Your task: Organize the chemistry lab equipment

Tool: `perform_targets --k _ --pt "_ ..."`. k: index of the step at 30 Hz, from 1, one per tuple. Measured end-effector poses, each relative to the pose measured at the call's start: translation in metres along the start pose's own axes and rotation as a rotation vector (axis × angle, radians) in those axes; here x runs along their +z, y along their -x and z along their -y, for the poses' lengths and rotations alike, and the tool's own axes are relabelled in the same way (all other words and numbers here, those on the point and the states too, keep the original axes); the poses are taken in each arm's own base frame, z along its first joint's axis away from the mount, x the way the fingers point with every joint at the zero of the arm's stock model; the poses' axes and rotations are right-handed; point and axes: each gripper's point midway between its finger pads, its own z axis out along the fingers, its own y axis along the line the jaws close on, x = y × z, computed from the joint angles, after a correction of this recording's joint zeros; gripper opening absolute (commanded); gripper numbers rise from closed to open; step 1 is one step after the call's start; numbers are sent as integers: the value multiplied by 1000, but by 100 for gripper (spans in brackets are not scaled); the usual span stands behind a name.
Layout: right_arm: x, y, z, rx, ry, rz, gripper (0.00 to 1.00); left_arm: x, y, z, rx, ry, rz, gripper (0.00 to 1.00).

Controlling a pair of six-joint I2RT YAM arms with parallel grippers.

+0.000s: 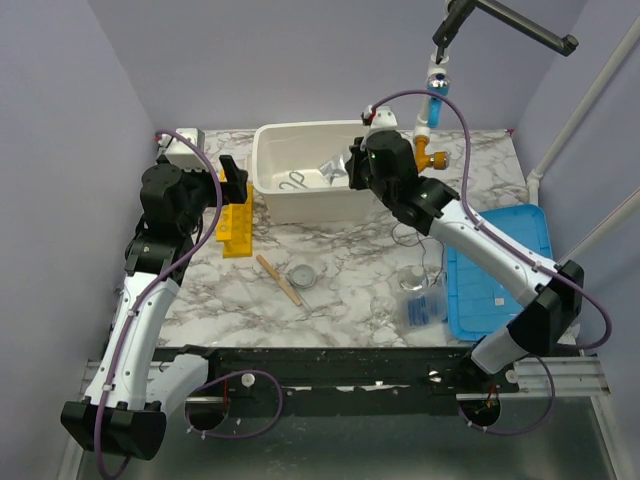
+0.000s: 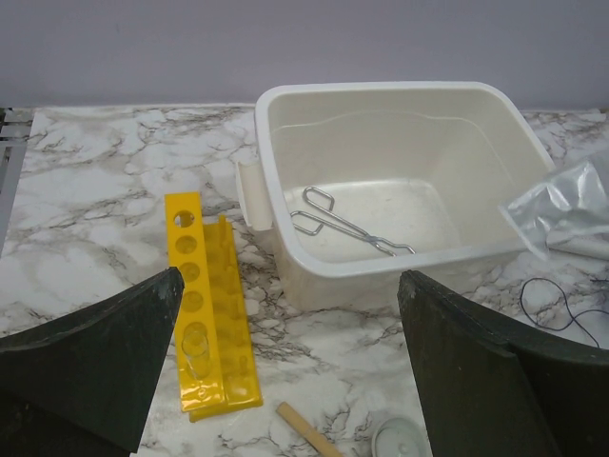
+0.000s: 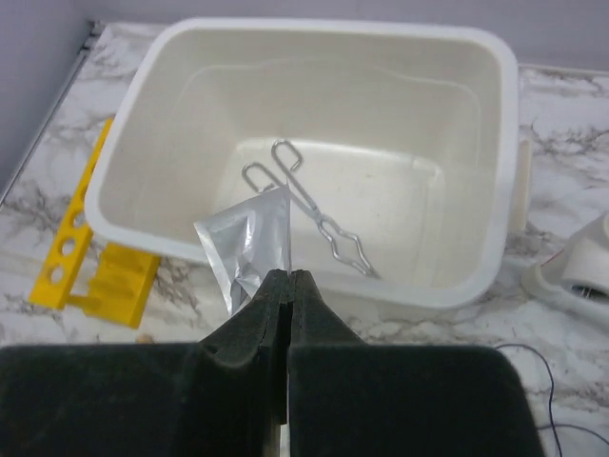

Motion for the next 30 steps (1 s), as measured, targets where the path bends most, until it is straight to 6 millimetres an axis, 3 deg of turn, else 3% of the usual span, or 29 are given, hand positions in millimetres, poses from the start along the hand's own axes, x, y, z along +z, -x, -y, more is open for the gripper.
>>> perform_targets --k 4,7,9,11,15,18,23,26,30 --pt "30 28 8 -5 -59 78 2 0 0 0 0 2 1 98" --pt "54 29 11 -36 -106 86 57 -1 1 -1 0 3 2 99" --pt "72 20 12 -61 -134 69 85 -1 1 -1 0 4 2 98" --pt "81 8 13 -83 -147 41 97 0 1 -1 1 6 3 98" --pt "80 -3 13 -100 -130 23 100 -1 1 -1 1 7 2 99" --pt "62 -10 10 -110 -104 18 100 -1 0 -1 1 7 2 98" --pt "21 -33 -53 -145 42 13 100 0 0 -1 1 7 1 99" --pt "4 -69 -92 -162 125 -26 100 0 0 -1 1 7 0 98" --pt "1 -134 -113 -195 146 -135 100 1 -1 -2 0 8 -4 98"
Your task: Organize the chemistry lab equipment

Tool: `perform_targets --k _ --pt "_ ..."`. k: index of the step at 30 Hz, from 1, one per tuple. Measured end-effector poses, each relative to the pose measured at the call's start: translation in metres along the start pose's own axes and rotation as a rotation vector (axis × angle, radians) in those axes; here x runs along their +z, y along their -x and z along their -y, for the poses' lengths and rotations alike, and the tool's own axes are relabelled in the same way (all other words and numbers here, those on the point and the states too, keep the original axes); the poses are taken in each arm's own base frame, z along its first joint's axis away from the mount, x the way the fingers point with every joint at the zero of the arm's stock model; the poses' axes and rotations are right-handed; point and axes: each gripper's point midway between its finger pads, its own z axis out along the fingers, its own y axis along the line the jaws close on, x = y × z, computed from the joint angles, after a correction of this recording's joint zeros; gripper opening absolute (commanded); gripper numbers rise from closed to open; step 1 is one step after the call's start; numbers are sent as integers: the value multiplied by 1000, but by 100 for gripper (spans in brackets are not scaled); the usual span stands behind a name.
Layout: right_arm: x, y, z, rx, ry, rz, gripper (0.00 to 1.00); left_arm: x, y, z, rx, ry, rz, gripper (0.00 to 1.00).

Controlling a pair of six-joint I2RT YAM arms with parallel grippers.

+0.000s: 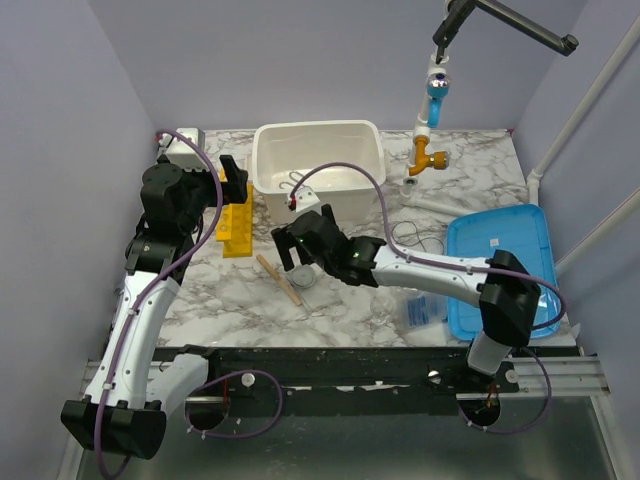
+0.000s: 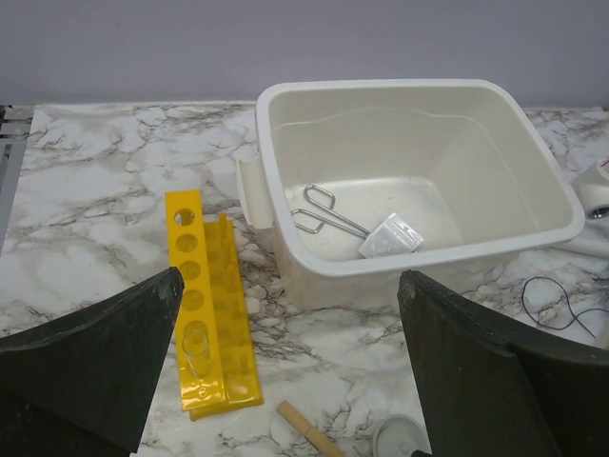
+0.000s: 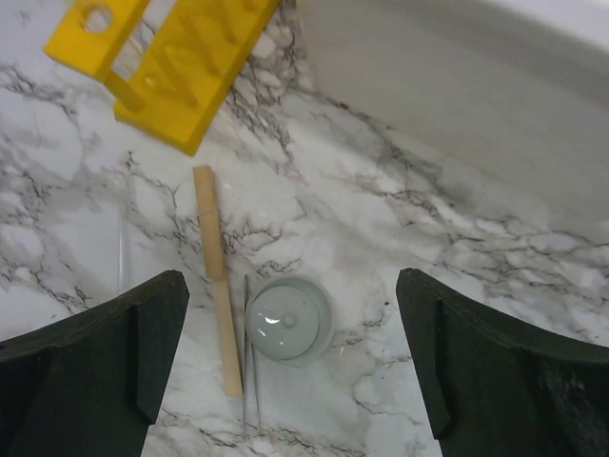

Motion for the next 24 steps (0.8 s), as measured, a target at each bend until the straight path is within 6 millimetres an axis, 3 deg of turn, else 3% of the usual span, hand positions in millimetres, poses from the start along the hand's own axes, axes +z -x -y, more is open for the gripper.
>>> perform_targets --k 4,8,17,24 --pt "22 -45 -7 20 -20 -96 100 1 -1 0 0 0 -2 98" --pt "28 -81 -3 54 -42 -168 100 1 -1 0 0 1 -3 98" --pt "36 -115 -15 101 -46 -241 100 1 -1 0 -1 1 -5 99" --pt "41 -144 -15 85 -85 -313 93 1 -2 0 -1 1 -8 98"
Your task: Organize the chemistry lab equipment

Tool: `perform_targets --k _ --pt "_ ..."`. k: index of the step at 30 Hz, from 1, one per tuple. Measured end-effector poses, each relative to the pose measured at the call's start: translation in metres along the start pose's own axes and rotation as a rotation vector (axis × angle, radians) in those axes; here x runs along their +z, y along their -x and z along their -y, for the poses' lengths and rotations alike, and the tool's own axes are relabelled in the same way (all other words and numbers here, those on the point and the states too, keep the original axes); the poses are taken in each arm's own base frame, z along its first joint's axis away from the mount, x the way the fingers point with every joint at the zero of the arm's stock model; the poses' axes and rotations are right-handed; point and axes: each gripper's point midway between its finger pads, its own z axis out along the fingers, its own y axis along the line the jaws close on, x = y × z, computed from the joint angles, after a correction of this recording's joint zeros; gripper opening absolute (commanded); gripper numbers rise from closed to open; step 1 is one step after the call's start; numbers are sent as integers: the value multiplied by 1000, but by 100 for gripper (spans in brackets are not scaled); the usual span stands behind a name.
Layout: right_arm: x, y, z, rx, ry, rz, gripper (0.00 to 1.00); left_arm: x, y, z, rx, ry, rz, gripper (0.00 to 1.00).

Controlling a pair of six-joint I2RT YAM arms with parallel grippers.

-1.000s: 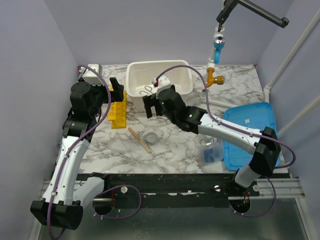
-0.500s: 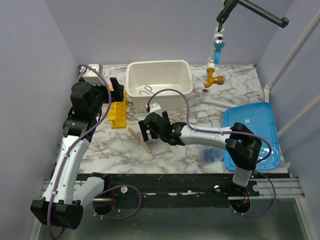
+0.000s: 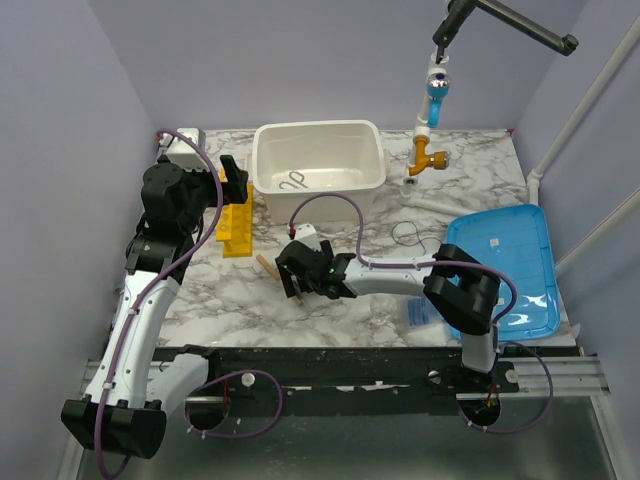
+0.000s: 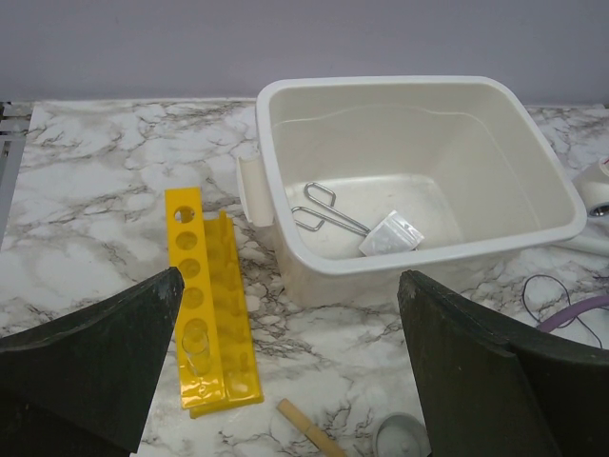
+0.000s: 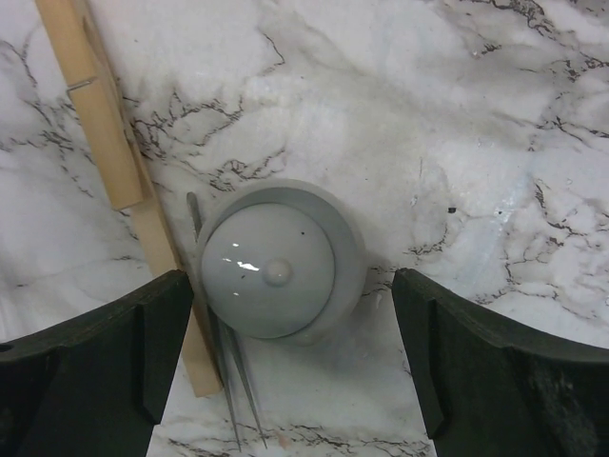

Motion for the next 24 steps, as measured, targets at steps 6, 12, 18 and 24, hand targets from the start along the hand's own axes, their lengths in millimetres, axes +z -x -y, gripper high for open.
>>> perform_targets --k 6,12,18,24 --pt "7 -9 1 -4 -29 -20 88 0 0 0 0 0 0 98" --pt "13 -5 -5 0 -38 -8 79 0 0 0 0 0 0 99" --pt "19 -6 -6 11 -55 -9 63 0 0 0 0 -1 0 98" --pt "20 -5 -5 20 -63 -5 49 0 0 0 0 -1 0 99"
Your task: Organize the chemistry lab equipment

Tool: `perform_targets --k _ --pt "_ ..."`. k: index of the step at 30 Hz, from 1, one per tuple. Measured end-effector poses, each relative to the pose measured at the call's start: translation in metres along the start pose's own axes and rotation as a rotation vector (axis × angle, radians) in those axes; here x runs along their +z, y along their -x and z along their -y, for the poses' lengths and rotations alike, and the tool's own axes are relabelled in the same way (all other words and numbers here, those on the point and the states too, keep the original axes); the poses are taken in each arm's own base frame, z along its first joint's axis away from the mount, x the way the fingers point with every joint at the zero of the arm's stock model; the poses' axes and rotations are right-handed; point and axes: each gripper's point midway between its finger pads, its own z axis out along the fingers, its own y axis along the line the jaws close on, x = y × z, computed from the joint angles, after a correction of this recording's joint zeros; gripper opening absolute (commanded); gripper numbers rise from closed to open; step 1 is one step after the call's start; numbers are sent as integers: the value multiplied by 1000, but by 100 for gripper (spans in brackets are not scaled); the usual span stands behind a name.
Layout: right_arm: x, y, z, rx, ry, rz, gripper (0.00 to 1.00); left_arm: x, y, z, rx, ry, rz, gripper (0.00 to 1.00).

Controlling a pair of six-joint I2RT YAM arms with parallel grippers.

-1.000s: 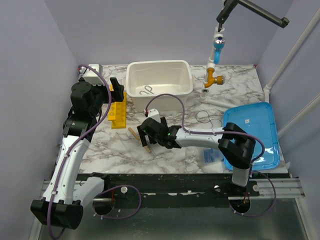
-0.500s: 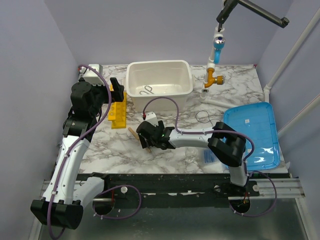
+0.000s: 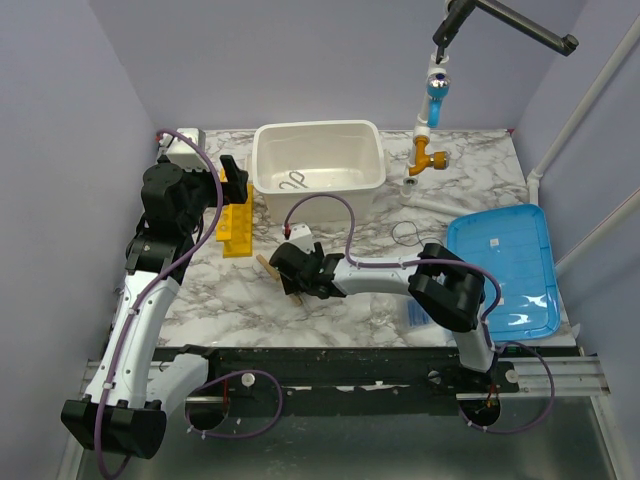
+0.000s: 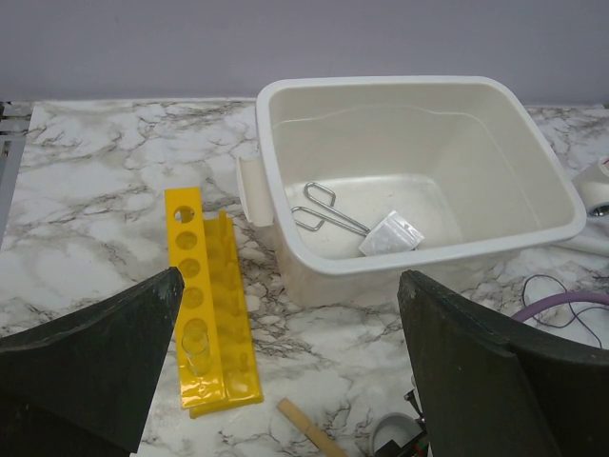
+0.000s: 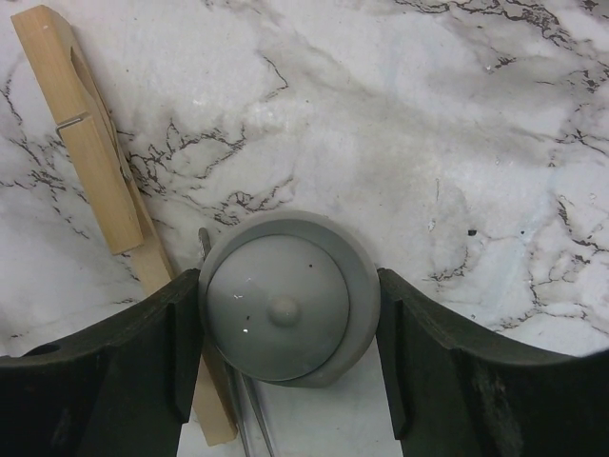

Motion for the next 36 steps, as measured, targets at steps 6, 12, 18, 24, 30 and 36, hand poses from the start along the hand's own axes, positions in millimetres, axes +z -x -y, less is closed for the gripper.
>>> perform_targets --k 6,12,18,24,30,36 --pt "-4 0 2 -8 -4 -6 43 -1 1 0 0 0 2 99" --pt "-24 12 6 -20 14 -8 40 -1 1 0 0 -1 3 99" --pt "-56 48 5 -1 88 5 38 -1 1 0 0 0 2 99" --pt "-80 111 8 16 140 59 36 -1 1 0 0 0 3 99" --pt "-95 185 42 59 149 146 36 1 -1 0 0 0 -2 99" --pt "-97 249 78 95 123 237 35 6 -7 -2 -2 5 -25 98"
